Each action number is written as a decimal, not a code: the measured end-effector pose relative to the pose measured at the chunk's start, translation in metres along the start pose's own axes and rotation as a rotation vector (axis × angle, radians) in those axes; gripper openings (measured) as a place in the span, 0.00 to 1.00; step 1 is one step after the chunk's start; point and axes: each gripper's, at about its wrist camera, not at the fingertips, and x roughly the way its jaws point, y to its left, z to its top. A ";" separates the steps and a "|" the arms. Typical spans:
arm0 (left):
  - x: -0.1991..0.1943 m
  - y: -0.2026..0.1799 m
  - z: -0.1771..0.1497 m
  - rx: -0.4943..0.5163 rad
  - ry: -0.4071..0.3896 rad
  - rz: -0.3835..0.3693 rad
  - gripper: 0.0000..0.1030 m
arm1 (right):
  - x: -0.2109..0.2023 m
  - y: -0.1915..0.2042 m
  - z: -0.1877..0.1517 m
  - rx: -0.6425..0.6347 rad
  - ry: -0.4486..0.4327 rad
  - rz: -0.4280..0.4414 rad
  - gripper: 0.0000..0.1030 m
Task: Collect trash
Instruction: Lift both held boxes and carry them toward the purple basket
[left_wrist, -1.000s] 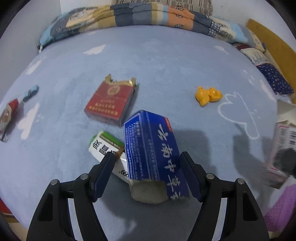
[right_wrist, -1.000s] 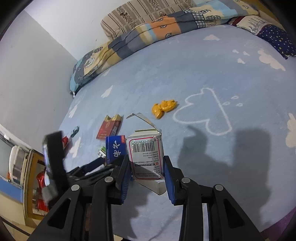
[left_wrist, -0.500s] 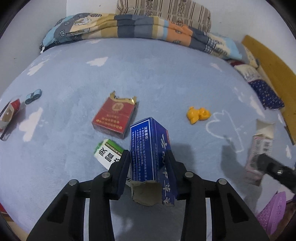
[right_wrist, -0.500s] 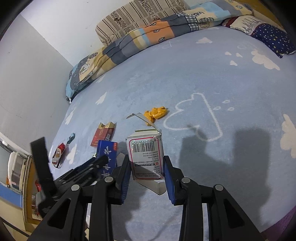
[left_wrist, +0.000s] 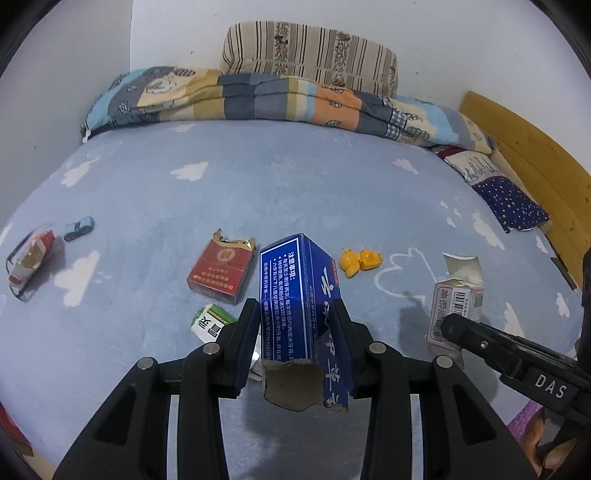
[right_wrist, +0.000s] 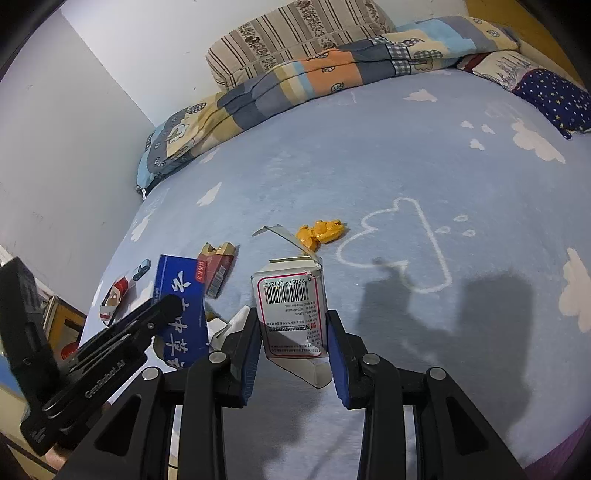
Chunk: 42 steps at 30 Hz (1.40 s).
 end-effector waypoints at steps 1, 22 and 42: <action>-0.003 -0.001 -0.001 0.011 -0.008 0.011 0.36 | -0.001 0.001 0.000 -0.007 -0.002 -0.001 0.35; -0.019 -0.016 -0.007 0.120 -0.103 0.153 0.37 | -0.003 0.013 -0.001 -0.064 -0.027 -0.035 0.35; -0.028 -0.025 -0.010 0.175 -0.166 0.214 0.37 | -0.005 0.013 0.001 -0.059 -0.039 -0.038 0.35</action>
